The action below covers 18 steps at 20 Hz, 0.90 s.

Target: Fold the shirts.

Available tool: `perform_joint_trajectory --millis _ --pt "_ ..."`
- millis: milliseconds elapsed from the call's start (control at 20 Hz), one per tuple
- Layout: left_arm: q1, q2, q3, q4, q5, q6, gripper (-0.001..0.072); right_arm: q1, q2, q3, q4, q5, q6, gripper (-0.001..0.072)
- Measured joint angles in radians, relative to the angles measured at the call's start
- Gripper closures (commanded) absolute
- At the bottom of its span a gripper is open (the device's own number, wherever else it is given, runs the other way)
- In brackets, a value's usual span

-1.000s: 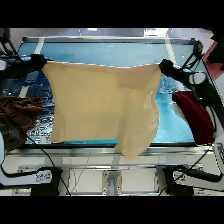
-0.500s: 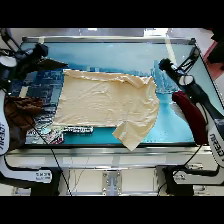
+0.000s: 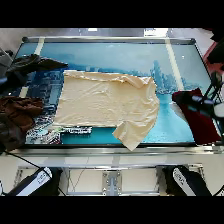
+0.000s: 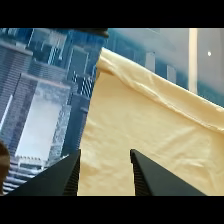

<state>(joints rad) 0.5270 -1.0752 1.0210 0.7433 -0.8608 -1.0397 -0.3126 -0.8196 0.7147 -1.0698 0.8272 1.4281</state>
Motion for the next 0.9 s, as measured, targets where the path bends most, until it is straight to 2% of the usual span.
perform_joint_trajectory --millis 150,300,600,900 --pt "0.032 0.039 -0.182 -0.082 0.042 0.01 0.0365 -0.018 0.079 -0.2 0.134 0.051 0.038 0.0322" --pt "0.044 0.051 -0.259 -0.132 0.061 0.014 0.0364 -0.026 0.108 -0.326 0.239 0.071 0.055 0.0322" --pt "0.05 0.056 -0.3 -0.209 0.059 0.014 0.0363 -0.029 0.123 -0.501 0.397 0.054 0.066 0.032" --pt "0.051 0.056 -0.306 -0.255 0.053 0.015 0.0363 -0.028 0.122 -0.566 0.47 -0.031 0.067 0.032"
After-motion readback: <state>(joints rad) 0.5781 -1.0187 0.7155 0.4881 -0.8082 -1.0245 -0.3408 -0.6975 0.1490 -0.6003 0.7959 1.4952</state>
